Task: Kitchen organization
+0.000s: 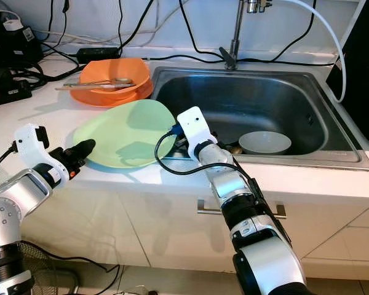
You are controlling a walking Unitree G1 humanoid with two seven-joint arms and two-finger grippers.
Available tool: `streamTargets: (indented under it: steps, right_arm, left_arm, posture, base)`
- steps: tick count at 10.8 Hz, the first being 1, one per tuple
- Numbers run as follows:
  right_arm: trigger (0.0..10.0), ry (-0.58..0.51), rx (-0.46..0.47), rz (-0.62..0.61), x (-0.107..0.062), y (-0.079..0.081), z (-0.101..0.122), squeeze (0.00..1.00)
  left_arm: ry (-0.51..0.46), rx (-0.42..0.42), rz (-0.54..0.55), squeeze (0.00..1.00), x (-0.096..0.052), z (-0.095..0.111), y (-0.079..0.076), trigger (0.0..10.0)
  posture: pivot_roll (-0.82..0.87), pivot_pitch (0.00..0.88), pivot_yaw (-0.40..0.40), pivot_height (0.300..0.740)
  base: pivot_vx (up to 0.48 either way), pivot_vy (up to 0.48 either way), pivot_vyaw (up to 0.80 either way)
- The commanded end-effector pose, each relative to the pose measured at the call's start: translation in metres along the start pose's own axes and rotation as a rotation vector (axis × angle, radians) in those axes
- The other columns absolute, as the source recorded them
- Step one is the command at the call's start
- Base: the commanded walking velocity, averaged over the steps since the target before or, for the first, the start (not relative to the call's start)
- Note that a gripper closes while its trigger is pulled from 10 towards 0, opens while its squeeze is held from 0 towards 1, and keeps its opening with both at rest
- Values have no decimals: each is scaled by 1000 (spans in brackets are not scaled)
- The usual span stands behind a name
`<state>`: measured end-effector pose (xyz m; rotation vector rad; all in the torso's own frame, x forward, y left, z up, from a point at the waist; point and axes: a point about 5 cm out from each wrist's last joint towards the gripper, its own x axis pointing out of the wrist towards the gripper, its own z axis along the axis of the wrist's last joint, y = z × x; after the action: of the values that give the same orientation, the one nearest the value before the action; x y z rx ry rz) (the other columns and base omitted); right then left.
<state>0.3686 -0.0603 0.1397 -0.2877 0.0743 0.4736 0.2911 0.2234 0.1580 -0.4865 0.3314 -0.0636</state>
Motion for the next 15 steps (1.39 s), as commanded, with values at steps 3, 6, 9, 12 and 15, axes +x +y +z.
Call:
streamTargets:
  steps: [3,6,9,12,15]
  right_arm:
    - [10000,-9,-31,29,2,2,9,0]
    - [10000,-15,-64,30,2,2,13,0]
    - [10000,-17,-62,25,2,1,13,0]
    - [10000,-9,-49,-10,2,-5,11,0]
    - [10000,-10,-16,-74,1,-14,9,0]
  left_arm:
    - [23,-56,-106,0,8,-8,-21,10000]
    - [72,-118,-210,0,11,-20,-45,10000]
    - [73,-119,-196,0,13,-22,-46,0]
    - [33,-117,-184,0,13,-18,-45,0]
    - [7,-141,-195,0,14,-17,-48,0]
  posture:
    - [151,0,16,740]
    - [150,0,18,740]
    - [150,0,23,740]
    - [152,0,24,740]
    - [149,0,27,740]
  base:
    - [0,0,0]
    - [0,0,0]
    - [0,0,0]
    - [0,0,0]
    - [0,0,0]
